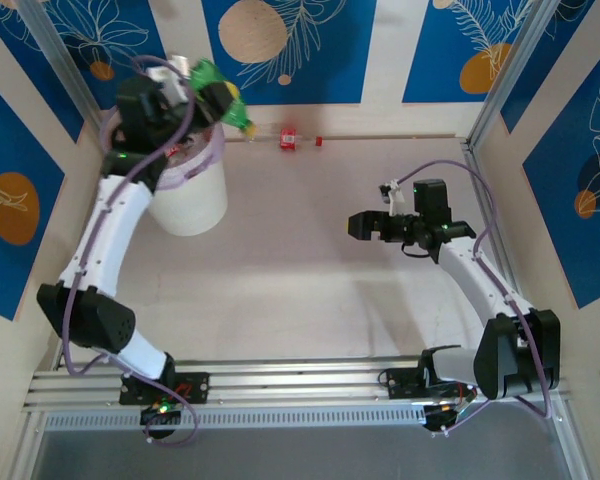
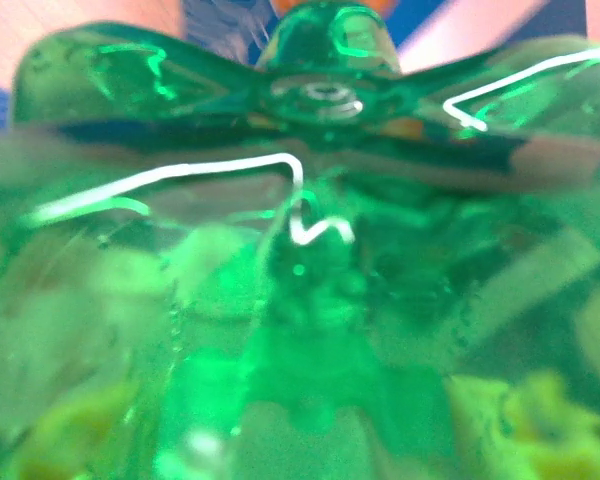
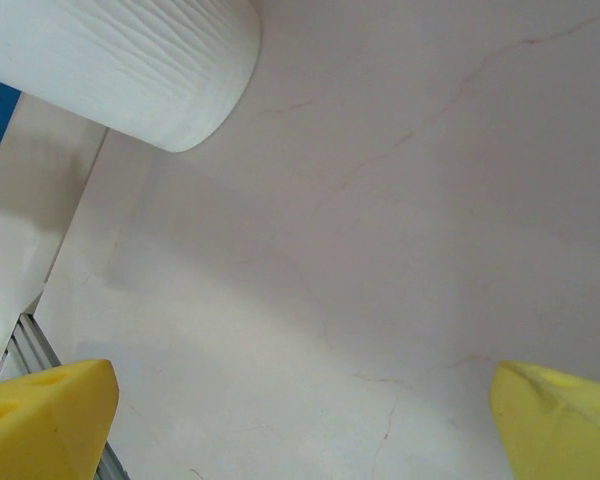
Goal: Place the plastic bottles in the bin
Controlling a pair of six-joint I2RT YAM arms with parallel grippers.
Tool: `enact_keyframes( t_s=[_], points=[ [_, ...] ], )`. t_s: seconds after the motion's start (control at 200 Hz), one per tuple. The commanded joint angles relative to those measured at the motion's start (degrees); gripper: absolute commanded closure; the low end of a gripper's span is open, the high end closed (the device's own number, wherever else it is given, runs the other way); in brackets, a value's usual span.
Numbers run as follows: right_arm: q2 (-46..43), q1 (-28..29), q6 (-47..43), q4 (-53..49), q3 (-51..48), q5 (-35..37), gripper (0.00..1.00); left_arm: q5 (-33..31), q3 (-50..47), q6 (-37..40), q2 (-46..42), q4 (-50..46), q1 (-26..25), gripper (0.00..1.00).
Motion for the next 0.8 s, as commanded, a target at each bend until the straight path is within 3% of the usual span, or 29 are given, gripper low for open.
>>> enact_keyframes(
  t_s=[0.0,0.13,0.27,0.655,0.795],
  points=[
    [0.8,-0.4,1.0,-0.3,-0.6,0.2,0.05,-2.5,4.7,6.4,-0.9,-11.2,6.4,1.00],
    [1.3,-0.5,1.7,-0.2,-0.9,-0.7,0.05,-8.1,7.8,10.7,0.1,-16.7,13.0,1.00],
    [0.8,-0.7,1.6,-0.5,-1.5,-1.2,0.05,-11.8,9.7,15.2,2.6,-22.3,16.2,1.00],
    [-0.5,-1.8,0.3,-3.4,-1.8,-0.4,0.05,-20.4,15.0,24.5,11.4,-37.9,16.8,1.00],
    [-0.2,-2.1,1.0,-2.6,-2.1,-1.4,0.05,-23.0,13.0,25.4,11.9,-38.7,16.8,1.00]
  ],
)
